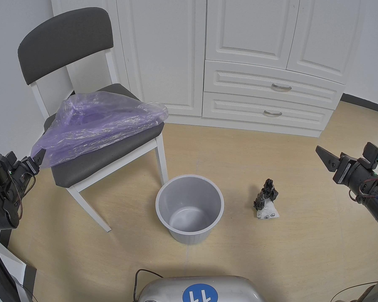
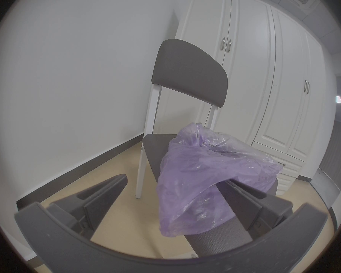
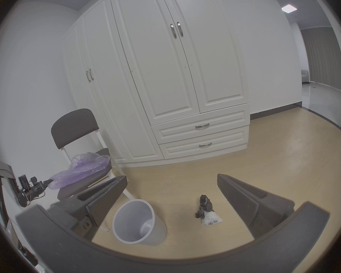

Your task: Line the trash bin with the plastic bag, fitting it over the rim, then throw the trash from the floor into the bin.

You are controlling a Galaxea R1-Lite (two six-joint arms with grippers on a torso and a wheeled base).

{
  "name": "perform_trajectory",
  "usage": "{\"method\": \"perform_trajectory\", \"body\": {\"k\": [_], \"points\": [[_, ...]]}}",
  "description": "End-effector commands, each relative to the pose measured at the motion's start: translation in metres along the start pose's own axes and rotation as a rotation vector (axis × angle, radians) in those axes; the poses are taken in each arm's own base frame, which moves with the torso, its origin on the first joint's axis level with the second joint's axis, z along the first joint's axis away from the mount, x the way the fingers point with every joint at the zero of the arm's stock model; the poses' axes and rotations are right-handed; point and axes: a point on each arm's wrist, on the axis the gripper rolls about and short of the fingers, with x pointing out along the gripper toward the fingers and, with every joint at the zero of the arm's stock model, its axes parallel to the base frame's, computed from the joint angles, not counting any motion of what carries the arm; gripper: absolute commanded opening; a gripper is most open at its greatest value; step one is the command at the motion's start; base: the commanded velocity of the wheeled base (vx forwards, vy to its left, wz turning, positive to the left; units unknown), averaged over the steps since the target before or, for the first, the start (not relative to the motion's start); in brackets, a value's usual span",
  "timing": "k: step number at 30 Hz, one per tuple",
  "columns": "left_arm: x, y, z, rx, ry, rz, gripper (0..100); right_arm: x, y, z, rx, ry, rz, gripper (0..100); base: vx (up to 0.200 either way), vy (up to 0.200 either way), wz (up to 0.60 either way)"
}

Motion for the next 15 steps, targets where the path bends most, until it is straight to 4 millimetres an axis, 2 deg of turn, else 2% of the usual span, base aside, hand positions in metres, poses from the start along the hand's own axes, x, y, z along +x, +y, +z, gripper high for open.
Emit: {"method": "perform_trajectory", "body": {"k": [1, 11, 12, 15], "points": [[-0.001, -0.0004, 0.0054, 0.005, -0.017, 0.0, 100, -0.0001, 0.002, 0.0001, 0.01, 0.0, 0.011, 100, 0.0, 0.0, 0.0], [-0.0024, -0.0026, 0.0075, 0.007, -0.022, -0.005, 100, -0.0008, 0.0041, 0.001, 0.019, -0.015, 0.025, 100, 0.0, 0.0, 0.0], [-0.0027, -0.003, 0.0086, 0.008, -0.026, -0.006, 0, -0.0011, 0.0041, 0.0014, 0.02, -0.018, 0.026, 100, 0.0, 0.0, 0.0], [-0.0061, -0.0049, 0.0107, 0.009, -0.028, -0.007, 0, -0.0014, 0.0052, 0.0007, 0.02, -0.015, 0.031, 100, 0.0, 0.0, 0.0]]}}
